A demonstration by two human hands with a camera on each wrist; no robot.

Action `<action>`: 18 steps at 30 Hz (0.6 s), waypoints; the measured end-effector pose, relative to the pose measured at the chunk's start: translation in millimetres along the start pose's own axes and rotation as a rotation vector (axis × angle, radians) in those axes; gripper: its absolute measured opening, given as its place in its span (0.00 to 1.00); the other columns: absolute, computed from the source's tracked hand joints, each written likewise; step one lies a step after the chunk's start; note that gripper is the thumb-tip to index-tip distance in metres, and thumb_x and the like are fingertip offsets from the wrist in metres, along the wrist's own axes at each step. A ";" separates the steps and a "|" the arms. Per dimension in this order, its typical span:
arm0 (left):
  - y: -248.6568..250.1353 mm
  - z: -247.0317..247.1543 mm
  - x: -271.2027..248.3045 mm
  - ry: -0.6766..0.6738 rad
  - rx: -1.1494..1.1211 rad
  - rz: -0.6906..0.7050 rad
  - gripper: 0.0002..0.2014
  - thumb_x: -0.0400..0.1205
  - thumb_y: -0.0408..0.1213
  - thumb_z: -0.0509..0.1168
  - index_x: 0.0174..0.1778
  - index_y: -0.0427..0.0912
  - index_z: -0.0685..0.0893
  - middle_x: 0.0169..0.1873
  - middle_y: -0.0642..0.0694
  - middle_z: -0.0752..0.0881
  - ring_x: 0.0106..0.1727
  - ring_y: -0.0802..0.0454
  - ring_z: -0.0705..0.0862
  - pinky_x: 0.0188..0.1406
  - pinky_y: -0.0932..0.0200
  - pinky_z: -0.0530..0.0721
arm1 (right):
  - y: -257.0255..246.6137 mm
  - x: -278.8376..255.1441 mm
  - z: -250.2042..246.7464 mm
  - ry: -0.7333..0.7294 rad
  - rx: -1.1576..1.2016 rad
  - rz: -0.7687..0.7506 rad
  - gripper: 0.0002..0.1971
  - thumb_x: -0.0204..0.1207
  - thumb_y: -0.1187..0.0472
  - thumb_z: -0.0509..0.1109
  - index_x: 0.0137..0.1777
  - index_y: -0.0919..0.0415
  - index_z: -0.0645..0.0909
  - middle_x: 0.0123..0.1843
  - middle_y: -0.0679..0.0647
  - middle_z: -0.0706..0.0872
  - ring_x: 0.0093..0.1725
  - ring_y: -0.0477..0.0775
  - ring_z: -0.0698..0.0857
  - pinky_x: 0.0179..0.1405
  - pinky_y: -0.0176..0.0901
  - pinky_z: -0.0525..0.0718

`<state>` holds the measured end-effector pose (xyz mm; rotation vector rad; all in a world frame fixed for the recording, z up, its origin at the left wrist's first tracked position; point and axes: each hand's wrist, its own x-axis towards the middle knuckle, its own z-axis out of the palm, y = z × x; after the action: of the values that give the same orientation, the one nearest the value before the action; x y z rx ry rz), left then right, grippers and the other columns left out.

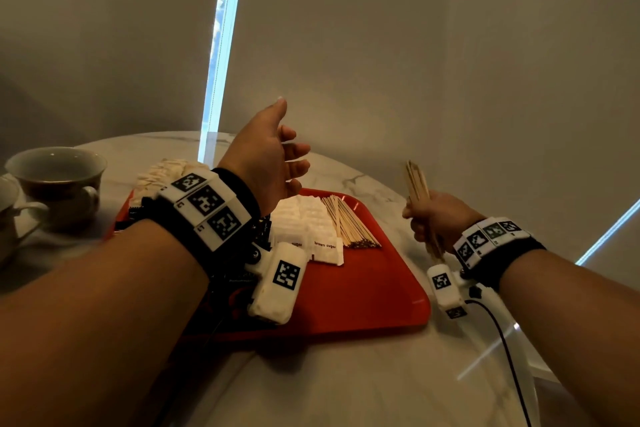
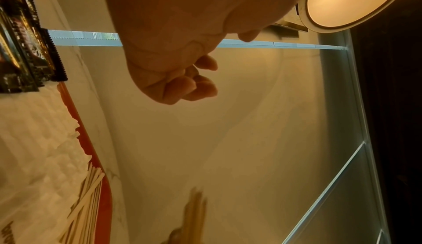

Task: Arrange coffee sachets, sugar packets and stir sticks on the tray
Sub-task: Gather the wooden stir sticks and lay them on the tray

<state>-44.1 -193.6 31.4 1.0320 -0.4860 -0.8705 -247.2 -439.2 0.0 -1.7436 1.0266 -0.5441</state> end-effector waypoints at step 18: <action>-6.9 14.6 -17.1 -0.454 0.452 0.284 0.18 0.86 0.35 0.63 0.69 0.28 0.77 0.41 0.36 0.82 0.31 0.50 0.84 0.28 0.58 0.85 | -77.2 -79.6 115.4 -0.685 0.322 -0.378 0.12 0.68 0.70 0.70 0.51 0.66 0.78 0.33 0.59 0.82 0.31 0.55 0.83 0.27 0.42 0.83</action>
<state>-67.2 -189.2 32.6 1.1350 -1.2254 -0.7523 -173.8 -300.6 32.2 -1.6511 0.1207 -0.2782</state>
